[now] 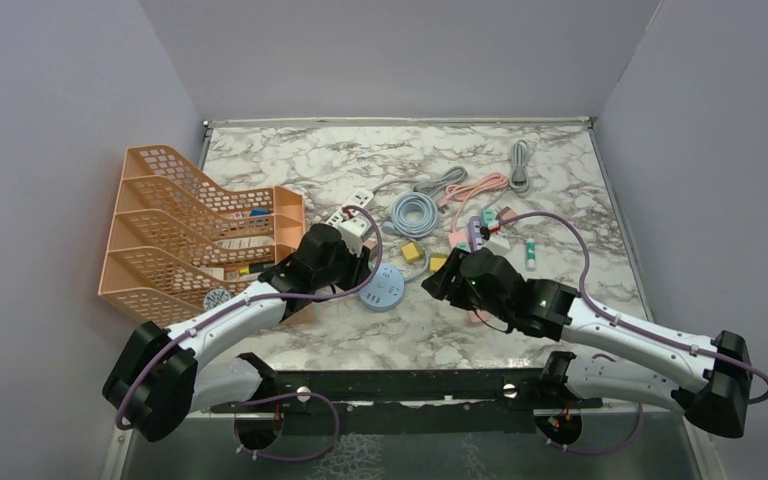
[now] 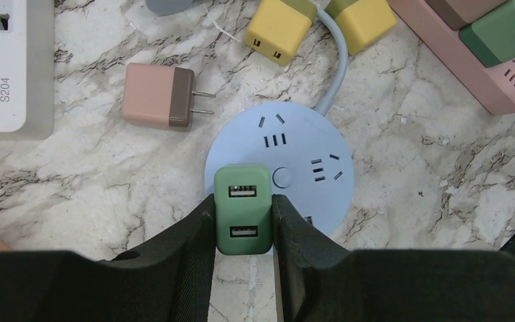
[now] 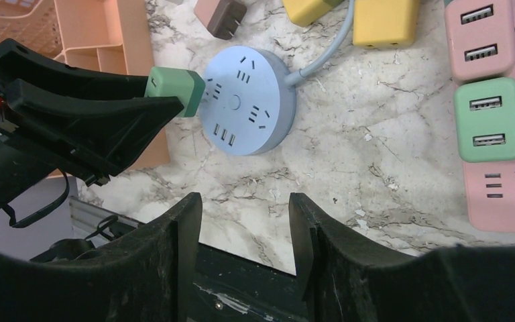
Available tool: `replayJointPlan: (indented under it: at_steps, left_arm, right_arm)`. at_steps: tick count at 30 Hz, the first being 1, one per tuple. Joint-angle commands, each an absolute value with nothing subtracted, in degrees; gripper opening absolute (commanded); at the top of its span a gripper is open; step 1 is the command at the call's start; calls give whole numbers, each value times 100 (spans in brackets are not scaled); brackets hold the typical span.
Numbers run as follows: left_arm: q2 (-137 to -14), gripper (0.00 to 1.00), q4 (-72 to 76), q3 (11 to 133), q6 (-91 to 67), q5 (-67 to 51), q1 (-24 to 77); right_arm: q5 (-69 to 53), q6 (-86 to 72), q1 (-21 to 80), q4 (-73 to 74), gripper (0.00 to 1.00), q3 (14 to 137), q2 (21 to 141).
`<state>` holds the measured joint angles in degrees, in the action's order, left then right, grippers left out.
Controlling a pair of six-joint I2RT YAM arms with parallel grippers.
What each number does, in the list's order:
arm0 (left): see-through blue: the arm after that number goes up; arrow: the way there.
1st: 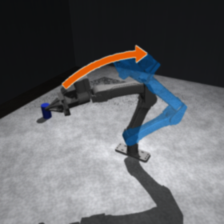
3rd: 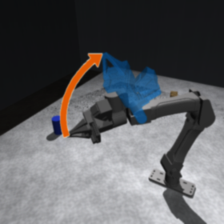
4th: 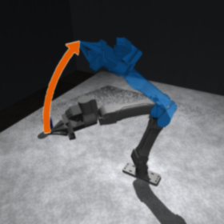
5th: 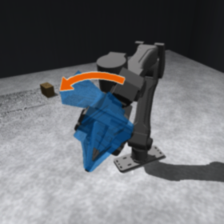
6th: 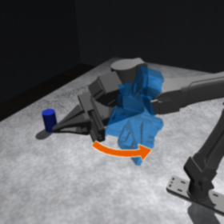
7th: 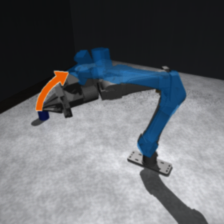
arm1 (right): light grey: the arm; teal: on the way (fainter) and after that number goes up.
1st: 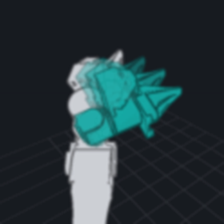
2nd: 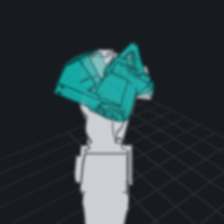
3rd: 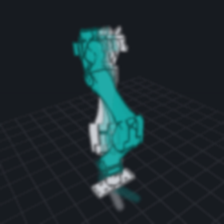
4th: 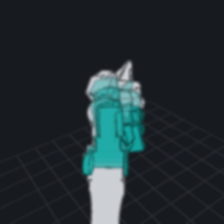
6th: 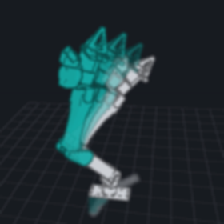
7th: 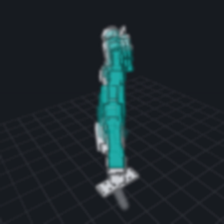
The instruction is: Insert the plug
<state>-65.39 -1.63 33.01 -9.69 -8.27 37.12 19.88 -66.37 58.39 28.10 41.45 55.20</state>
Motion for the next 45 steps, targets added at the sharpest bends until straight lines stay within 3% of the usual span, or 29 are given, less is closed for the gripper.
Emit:
replayJointPlan:
  at_steps: [1,18,24,45]
  left_arm:
    - [-6668,0,182,3483,-1025,-724,3709]
    - [-7004,0,-46,3479,-1086,-588,3846]
    - [-7005,0,-398,3499,-1333,144,4034]
    - [-7663,0,-738,3434,-2140,1015,4790]
  right_arm:
    - [2193,-6663,5835,2717,50,4190,5631]
    - [2261,-7015,5836,2499,49,3918,5839]
    - [2270,-7049,5835,2641,48,4012,5927]
    - [2361,-7170,5834,2853,47,3927,5694]
